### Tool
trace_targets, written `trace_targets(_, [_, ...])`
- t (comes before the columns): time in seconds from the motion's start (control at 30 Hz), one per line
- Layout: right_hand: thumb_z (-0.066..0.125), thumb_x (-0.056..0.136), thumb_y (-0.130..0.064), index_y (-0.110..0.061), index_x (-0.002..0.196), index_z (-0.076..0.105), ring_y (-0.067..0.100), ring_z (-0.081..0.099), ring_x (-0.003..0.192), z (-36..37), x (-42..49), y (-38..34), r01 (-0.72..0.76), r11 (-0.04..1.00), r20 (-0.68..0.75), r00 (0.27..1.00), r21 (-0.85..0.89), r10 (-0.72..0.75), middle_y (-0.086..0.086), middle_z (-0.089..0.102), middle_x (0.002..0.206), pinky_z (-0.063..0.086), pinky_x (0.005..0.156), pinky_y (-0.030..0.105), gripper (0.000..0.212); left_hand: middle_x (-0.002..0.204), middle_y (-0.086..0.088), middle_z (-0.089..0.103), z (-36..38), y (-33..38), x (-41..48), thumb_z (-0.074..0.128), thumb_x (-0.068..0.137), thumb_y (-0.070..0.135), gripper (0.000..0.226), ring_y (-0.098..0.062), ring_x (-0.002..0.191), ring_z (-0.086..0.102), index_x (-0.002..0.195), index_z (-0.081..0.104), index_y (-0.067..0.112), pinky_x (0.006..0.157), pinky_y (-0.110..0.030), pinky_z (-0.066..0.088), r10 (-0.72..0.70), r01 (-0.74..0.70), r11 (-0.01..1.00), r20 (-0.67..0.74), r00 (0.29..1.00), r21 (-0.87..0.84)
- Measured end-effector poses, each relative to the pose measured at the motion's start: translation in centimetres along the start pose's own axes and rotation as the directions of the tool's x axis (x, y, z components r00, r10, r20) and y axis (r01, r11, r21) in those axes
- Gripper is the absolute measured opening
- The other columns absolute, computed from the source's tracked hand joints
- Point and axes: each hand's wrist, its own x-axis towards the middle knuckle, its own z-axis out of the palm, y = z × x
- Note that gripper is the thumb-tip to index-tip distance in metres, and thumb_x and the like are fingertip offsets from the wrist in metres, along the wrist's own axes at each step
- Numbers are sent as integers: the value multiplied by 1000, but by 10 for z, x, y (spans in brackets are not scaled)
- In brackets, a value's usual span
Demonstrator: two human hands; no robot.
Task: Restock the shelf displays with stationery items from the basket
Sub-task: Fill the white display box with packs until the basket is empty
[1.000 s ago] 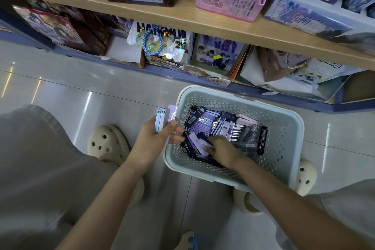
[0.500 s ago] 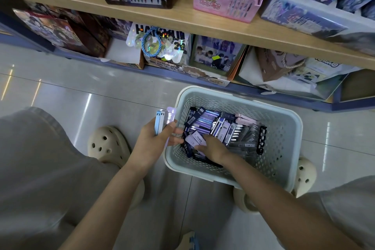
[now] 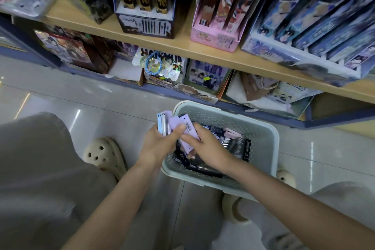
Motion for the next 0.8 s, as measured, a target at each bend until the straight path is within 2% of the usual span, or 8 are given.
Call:
trace_targets(0.1, [55, 95, -18, -5, 107, 57, 13, 61, 65, -5, -14, -27, 27, 996, -11, 1000, 80, -26, 9, 65, 86, 57, 64, 32, 18, 38, 12, 47, 3, 21, -16, 65, 89, 16, 18, 0, 31, 40, 73, 57, 14, 37, -11, 33, -32, 34, 993, 26, 999, -114])
trace_targets(0.2, [55, 94, -11, -10, 101, 58, 6, 64, 66, -11, -26, -47, 36, 984, -8, 999, 175, -35, 3, 65, 84, 58, 62, 25, 8, 35, 10, 42, 3, 39, -31, 66, 88, 16, 31, -2, 29, 34, 61, 52, 16, 36, -11, 32, -20, 22, 983, 12, 1000, -183])
trace_targets(0.37, [49, 96, -8, -14, 98, 43, 4, 67, 69, -14, -45, -77, 87, 955, -117, 992, 282, -56, 1, 61, 91, 58, 58, 25, 9, 34, 10, 42, 2, 62, -55, 65, 88, 12, 35, -1, 27, 34, 57, 48, 14, 33, -11, 27, 74, -89, 956, -64, 995, -281])
trace_targets(0.47, [47, 97, -8, -14, 95, 45, 8, 66, 77, -14, -58, -94, 127, 959, -151, 984, 253, -91, 4, 58, 96, 59, 61, 28, 6, 35, 11, 45, 1, 75, -69, 66, 87, 11, 30, -1, 27, 36, 62, 50, 15, 33, -10, 27, 113, -127, 941, -63, 992, -312])
trace_targets(0.57, [48, 96, -5, -6, 104, 51, 14, 66, 81, -16, -71, -105, 162, 961, -165, 978, 223, -126, 14, 60, 107, 60, 64, 29, 8, 40, 9, 54, -2, 87, -81, 66, 87, 11, 18, 0, 31, 44, 71, 58, 10, 36, -11, 35, 129, -131, 935, -29, 991, -330])
trace_targets(0.67, [49, 96, -5, 0, 109, 56, 9, 68, 72, -20, -86, -119, 185, 965, -195, 970, 187, -148, 10, 65, 98, 58, 62, 23, 15, 59, 1, 67, -6, 99, -87, 68, 86, 14, 8, -5, 43, 58, 84, 65, 7, 41, -15, 43, 120, -126, 941, -39, 992, -315])
trace_targets(0.73, [48, 97, -8, -11, 103, 59, 2, 65, 64, -26, -98, -133, 228, 968, -250, 948, 109, -195, -1, 66, 87, 52, 56, 17, 13, 61, 0, 67, -9, 112, -94, 68, 86, 16, 8, -5, 44, 59, 80, 64, 11, 41, -15, 43, 138, -142, 936, -35, 990, -322])
trace_targets(0.8, [47, 98, -16, -27, 95, 60, -2, 53, 53, -35, -104, -142, 244, 965, -312, 914, -93, -261, -12, 61, 74, 42, 52, 16, 17, 42, 8, 55, -11, 125, -100, 66, 87, 13, 19, -1, 31, 47, 71, 55, 13, 34, -11, 34, 163, -164, 926, -31, 986, -340])
